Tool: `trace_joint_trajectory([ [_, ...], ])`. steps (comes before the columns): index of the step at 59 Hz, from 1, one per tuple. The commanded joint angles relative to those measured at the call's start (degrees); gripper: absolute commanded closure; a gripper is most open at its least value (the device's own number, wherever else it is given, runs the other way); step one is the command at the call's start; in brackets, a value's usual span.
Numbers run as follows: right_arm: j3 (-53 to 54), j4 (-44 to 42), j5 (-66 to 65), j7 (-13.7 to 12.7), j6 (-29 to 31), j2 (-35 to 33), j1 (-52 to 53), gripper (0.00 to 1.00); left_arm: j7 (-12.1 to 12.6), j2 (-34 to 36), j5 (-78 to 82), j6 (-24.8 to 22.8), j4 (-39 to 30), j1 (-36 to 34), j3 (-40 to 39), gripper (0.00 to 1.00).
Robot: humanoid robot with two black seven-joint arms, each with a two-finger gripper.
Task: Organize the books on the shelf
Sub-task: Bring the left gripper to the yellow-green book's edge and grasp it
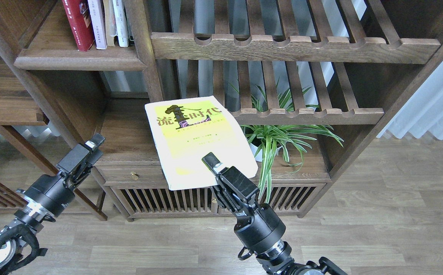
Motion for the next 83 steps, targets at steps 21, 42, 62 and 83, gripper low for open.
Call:
trace_joint_trajectory([
  [21,0.0,-0.1,-0.1,0.0,0.0,0.7,-0.8,0.78,8.2,-0.2,0.8,0.0,0.6,-2.6,-2.4,0.01],
  [42,0.0,-0.9,-1.0,-0.5,0.0,0.7,-1.2,0.76,9.6,-2.3,-9.9,0.0,-1.1,-0.3,2.2,0.02],
  [62,1.0,-2.8,-1.1,-2.8,0.0,0.4,-1.2,0.77,8.9,-2.4,-21.0,0.0,-2.3,-0.5,3.0,0.02],
  [83,0.6,-5.0,-0.7,-4.9,0.0,0.7,-0.2,0.78,8.2,-5.1,-21.2,0.0,-2.4,-2.8,8.0,0.02],
])
